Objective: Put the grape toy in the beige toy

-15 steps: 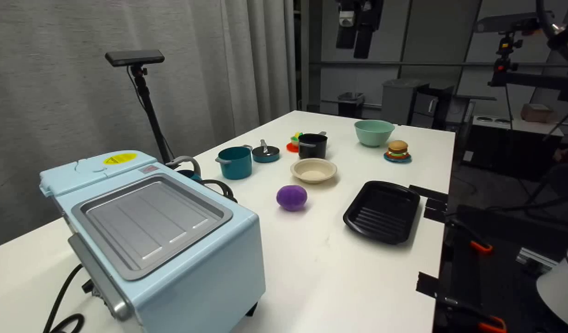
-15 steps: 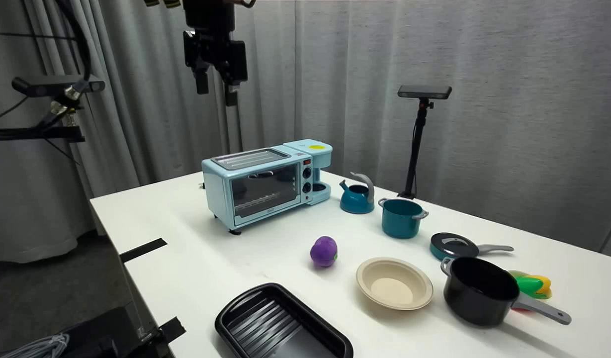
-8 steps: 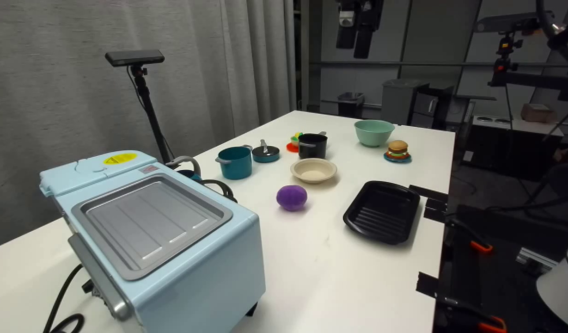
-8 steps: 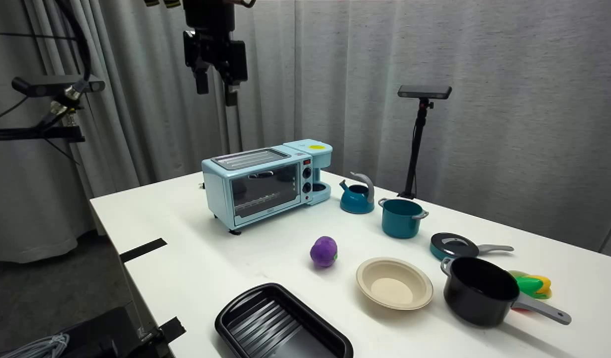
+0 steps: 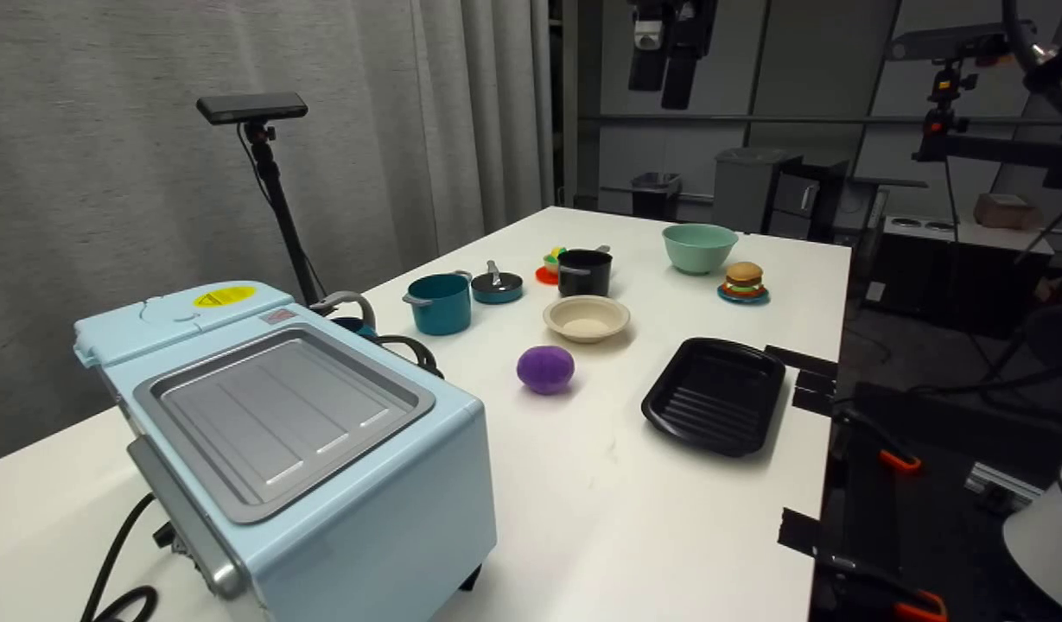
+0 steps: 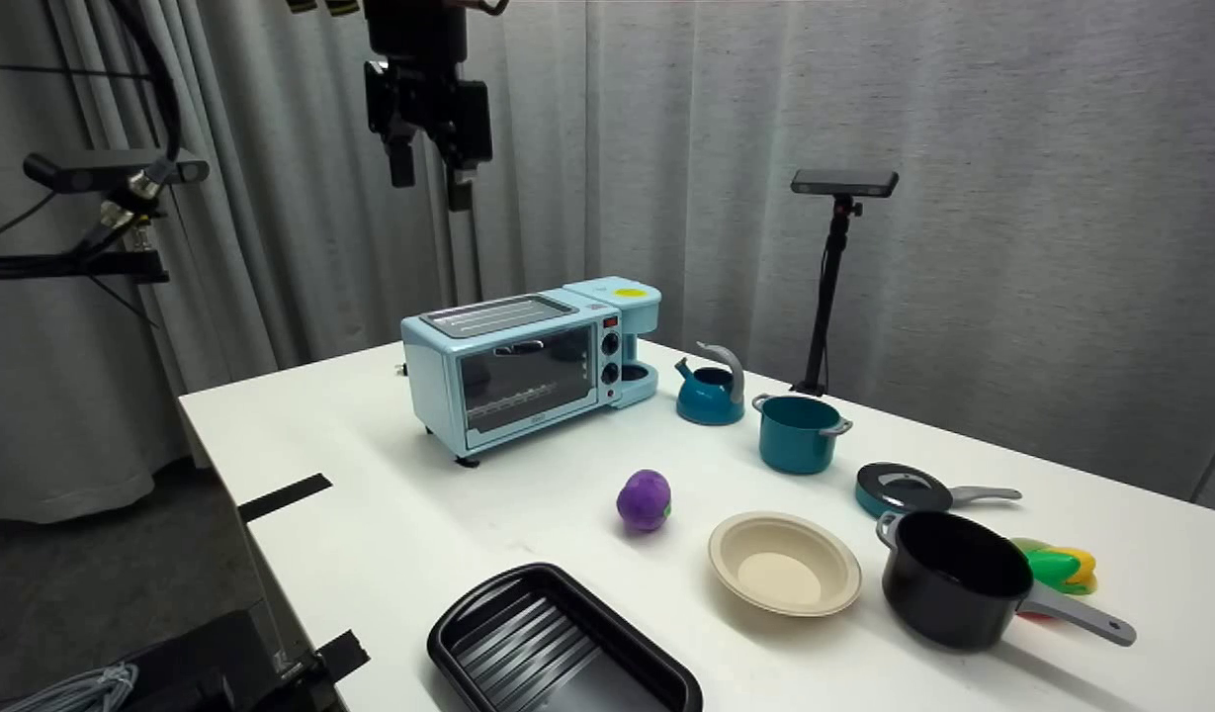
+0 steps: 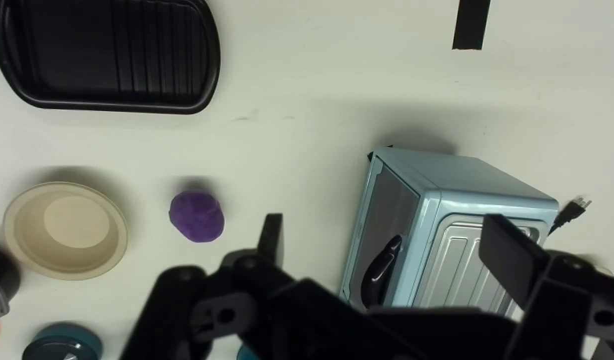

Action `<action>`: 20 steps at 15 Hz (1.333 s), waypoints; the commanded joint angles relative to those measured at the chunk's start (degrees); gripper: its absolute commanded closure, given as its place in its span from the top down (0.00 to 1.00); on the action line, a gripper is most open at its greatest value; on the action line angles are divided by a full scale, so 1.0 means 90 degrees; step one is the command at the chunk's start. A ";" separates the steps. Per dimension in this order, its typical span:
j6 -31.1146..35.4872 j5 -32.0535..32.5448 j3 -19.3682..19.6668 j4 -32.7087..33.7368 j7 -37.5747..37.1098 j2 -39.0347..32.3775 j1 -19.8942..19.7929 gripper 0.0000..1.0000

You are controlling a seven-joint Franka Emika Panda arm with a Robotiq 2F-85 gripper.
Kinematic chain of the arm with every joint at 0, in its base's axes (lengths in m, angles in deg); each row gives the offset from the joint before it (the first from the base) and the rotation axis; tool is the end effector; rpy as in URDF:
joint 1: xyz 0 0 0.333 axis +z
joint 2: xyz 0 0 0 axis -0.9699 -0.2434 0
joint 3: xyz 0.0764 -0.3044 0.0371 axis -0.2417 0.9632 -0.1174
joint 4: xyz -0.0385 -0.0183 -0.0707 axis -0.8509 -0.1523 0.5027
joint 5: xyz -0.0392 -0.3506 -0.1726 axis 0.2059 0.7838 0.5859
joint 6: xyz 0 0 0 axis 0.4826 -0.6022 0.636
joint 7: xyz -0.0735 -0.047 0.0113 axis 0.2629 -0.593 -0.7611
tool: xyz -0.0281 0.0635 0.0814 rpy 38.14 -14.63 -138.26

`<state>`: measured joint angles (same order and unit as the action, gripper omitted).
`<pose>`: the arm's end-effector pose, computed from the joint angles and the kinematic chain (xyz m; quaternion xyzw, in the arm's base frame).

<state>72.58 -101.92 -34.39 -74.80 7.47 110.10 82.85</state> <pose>0.4091 0.1012 0.5796 -0.9945 -0.0364 -0.0337 0.0917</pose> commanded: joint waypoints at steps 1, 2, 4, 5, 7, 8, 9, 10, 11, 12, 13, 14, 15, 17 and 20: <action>-0.0019 -0.0023 -0.0050 0.0015 0.0021 -0.0003 -0.0065 1.00; -0.0019 -0.0023 -0.0050 0.0015 0.0021 -0.0003 -0.0065 1.00; 0.0117 0.0035 -0.0051 0.0018 0.0035 -0.0051 -0.0094 1.00; 0.0121 0.0046 -0.0037 0.0068 0.0026 -0.0116 -0.0114 1.00; 0.0192 0.0149 -0.0017 0.0168 0.0012 -0.0309 -0.0187 1.00; 0.0246 0.0194 0.0004 0.0229 0.0013 -0.0429 -0.0225 1.00; 0.0302 0.0234 0.0026 0.0290 0.0012 -0.0550 -0.0260 1.00; 0.0370 0.0296 0.0049 0.0360 0.0029 -0.0693 -0.0302 1.00; 0.0441 0.0347 0.0083 0.0415 0.0033 -0.0851 -0.0354 1.00; 0.0533 0.0414 0.0132 0.0468 0.0050 -0.1027 -0.0421 1.00; 0.0640 0.0502 0.0162 0.0506 0.0041 -0.1172 -0.0480 1.00; 0.0741 0.0563 0.0214 0.0558 0.0077 -0.1342 -0.0533 1.00; 0.0855 0.0615 0.0262 0.0605 0.0096 -0.1507 -0.0579 1.00; 0.1245 0.0743 0.0383 0.0615 0.0290 -0.1834 -0.0665 1.00; 0.1798 0.0868 0.0565 0.0570 0.0623 -0.2329 -0.0776 1.00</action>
<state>85.38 -95.48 -30.37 -71.39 9.84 93.89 77.05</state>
